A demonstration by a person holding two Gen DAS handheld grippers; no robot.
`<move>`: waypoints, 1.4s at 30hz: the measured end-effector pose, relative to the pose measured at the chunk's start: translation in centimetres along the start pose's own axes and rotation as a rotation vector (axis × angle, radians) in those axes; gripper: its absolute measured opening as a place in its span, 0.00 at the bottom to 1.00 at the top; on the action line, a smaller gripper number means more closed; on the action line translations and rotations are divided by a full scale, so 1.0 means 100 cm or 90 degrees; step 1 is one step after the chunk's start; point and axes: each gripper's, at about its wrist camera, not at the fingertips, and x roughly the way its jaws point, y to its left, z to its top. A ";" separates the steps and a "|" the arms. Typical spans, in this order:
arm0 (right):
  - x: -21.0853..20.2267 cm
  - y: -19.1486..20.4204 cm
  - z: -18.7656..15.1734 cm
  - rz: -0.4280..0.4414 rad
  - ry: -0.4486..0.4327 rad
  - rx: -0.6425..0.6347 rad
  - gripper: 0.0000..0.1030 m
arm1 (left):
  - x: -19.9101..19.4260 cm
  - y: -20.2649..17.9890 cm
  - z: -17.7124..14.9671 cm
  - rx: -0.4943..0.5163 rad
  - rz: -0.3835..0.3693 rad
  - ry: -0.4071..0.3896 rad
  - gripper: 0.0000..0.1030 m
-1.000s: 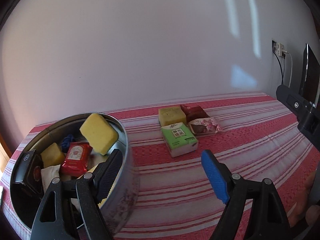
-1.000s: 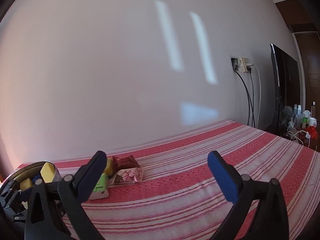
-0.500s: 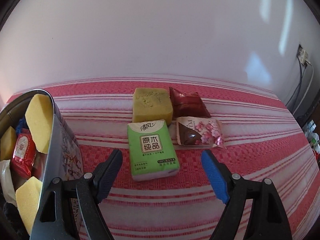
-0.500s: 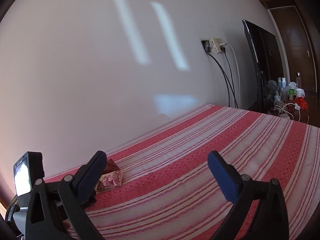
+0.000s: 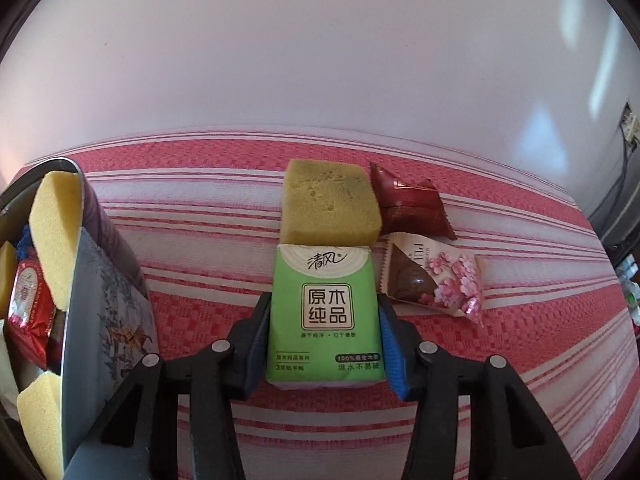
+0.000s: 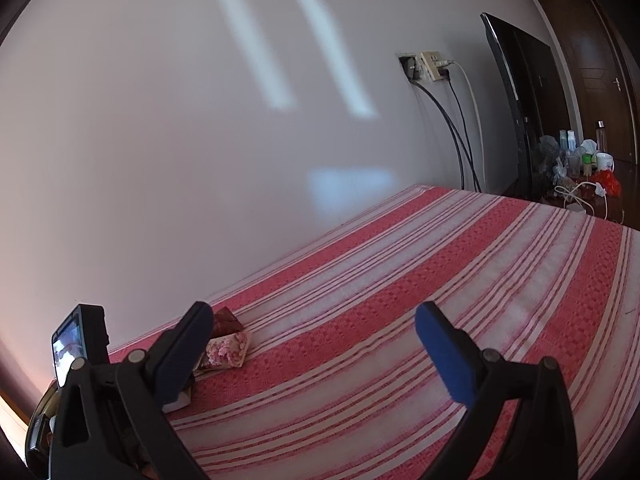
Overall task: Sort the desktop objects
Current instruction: 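Grasp the green tissue pack with the left tool while the right tool grasps the pink-flowered packet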
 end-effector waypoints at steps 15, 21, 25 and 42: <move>0.024 0.005 -0.010 0.023 0.083 -0.022 0.99 | -0.097 0.008 -0.034 0.066 -0.051 -0.117 0.50; 0.063 0.050 -0.020 0.096 0.206 -0.089 0.94 | -0.145 0.048 -0.036 0.082 0.004 -0.237 0.50; 0.108 0.077 -0.026 0.075 0.278 -0.131 0.93 | -0.157 0.079 -0.033 0.055 0.015 -0.264 0.50; 0.162 0.139 -0.056 0.018 0.351 -0.306 0.21 | -0.154 0.147 -0.021 -0.031 0.078 -0.227 0.50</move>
